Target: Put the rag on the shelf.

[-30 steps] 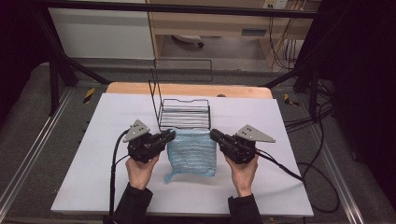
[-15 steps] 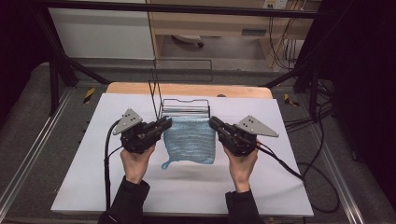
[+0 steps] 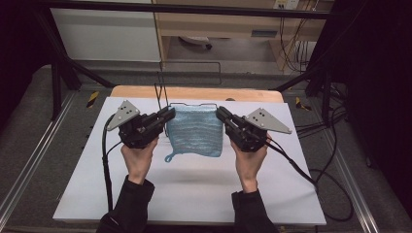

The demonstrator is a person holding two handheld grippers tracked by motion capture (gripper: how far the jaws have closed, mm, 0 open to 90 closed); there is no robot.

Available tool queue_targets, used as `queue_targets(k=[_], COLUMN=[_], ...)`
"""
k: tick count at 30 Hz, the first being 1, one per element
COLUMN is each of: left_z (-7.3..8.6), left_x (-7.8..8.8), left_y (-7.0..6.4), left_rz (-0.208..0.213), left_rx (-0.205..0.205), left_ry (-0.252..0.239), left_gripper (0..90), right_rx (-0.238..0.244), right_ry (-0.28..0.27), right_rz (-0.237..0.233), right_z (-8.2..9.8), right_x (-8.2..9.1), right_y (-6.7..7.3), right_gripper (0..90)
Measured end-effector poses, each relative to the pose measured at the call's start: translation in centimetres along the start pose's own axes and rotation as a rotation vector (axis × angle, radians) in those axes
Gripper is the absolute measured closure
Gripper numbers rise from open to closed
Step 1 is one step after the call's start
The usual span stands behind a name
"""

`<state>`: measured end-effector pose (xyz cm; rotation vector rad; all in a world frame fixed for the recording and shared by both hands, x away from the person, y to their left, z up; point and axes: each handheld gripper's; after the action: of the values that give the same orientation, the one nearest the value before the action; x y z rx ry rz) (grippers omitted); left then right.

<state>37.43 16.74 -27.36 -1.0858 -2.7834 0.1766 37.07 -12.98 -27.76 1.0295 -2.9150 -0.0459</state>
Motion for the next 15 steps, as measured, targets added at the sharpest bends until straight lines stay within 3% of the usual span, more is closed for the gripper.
queue_targets(k=[6, 15], left_z=[-1.6, -3.9], left_x=[-0.3, -0.9], left_y=[0.1, 0.6], left_rz=[-0.005, 0.001], left_rx=[-0.015, -0.006], left_ry=[-0.037, -0.086], left_gripper=[80.6, 80.6], right_rx=[0.027, 0.057], right_ry=[-0.033, -0.055], right_rz=[0.014, 0.032], right_z=[-1.9, -4.1], right_x=[-0.5, -1.3], right_y=[-0.1, -0.4], right_gripper=[85.2, 85.2])
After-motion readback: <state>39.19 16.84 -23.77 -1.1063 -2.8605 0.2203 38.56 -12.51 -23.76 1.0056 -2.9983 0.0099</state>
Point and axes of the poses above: each handheld gripper's, and its own axes: x roughly backward along the jaws, z roughly out of its underside, y roughly to its left, and after that the axes turned 1 degree about x, right-handed
